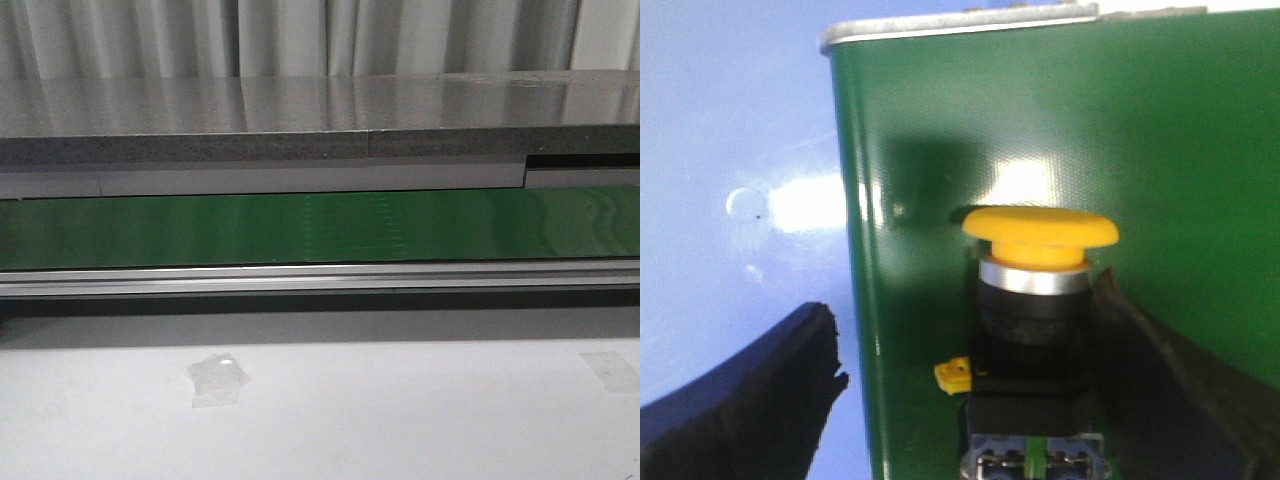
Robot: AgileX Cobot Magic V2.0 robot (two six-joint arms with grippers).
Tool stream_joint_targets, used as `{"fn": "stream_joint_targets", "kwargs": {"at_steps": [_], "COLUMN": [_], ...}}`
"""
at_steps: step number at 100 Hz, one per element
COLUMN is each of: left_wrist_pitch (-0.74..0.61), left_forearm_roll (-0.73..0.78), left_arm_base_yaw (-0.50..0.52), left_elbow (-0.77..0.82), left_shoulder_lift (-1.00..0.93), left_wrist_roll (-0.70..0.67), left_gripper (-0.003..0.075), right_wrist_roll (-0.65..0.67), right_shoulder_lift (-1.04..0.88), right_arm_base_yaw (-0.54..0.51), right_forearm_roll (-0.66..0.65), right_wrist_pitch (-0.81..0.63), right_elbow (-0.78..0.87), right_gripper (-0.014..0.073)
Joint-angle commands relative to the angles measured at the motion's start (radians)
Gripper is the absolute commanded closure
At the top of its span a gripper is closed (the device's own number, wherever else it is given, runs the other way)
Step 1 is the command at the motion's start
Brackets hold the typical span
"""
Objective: Move button from left to right
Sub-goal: 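Carry the button onto the conveyor belt and open the left gripper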
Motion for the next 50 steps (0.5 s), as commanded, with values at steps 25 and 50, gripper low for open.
{"fn": "stream_joint_targets", "kwargs": {"at_steps": [25,50], "left_wrist_pitch": [-0.041,-0.071], "left_forearm_roll": [-0.219,-0.308], "left_arm_base_yaw": [-0.006,-0.006], "left_elbow": [-0.022,-0.003], "left_shoulder_lift": [-0.166,-0.343], "left_wrist_roll": [0.130,0.189], "left_gripper": [0.0204,0.0204], "right_wrist_roll": [-0.005,-0.005], "right_shoulder_lift": [-0.020,-0.020], "right_arm_base_yaw": [0.005,0.005], "right_forearm_roll": [-0.005,-0.005], "right_wrist_pitch": [-0.082,-0.082], "right_elbow": [-0.015,-0.015], "right_gripper": [0.0662,0.0662]}}
